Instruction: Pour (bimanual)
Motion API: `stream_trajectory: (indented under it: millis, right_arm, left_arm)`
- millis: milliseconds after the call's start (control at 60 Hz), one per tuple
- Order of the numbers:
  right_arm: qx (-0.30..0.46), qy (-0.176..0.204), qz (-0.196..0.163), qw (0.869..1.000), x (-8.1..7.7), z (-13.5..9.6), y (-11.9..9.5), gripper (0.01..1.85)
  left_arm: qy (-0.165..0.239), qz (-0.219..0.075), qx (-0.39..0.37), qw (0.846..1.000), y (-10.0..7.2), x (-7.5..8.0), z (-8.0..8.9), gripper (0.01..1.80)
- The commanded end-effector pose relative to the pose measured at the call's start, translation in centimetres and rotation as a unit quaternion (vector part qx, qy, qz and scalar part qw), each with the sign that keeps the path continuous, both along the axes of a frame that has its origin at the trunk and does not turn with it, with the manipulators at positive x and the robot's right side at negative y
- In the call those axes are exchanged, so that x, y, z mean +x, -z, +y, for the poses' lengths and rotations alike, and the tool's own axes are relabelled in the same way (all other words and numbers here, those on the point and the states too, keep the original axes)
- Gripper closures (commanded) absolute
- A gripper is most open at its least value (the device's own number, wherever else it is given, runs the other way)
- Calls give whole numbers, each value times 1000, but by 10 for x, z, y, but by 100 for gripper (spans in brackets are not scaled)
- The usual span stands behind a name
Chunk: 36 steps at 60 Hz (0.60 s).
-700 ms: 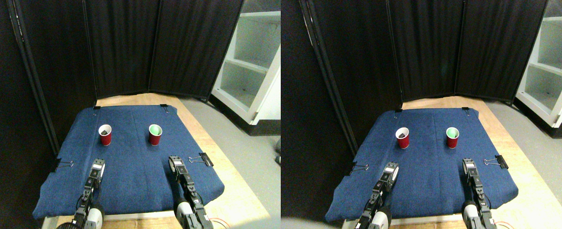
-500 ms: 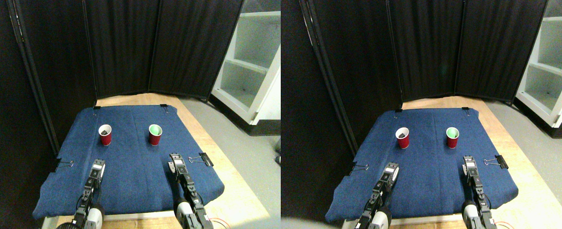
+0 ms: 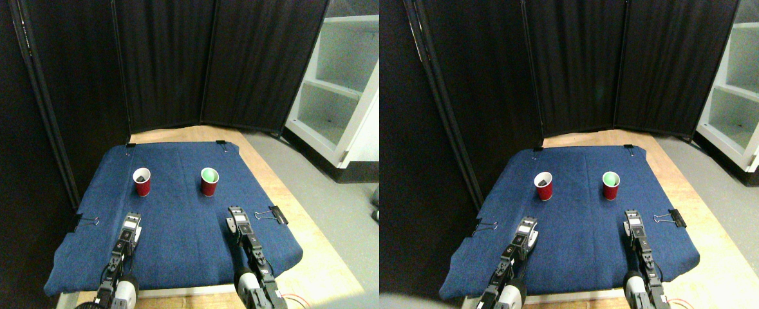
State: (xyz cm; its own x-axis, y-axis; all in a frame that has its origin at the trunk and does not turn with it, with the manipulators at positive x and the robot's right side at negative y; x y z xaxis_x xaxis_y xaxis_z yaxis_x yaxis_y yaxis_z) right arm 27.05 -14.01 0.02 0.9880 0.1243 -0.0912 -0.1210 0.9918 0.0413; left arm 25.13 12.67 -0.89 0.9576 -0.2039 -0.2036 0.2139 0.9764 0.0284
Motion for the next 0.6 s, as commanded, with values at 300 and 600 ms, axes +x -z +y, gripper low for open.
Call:
stream_trajectory:
  millis: [300,600]
  right_arm:
    - [50,-19,-40,998,16,11,-16,164]
    - [158,-10,-51,986,33,8,-18,161]
  left_arm:
    - [5,-50,-22,998,-23,9,-6,135]
    - [-28,-64,-65,995,-27,25,-4,121]
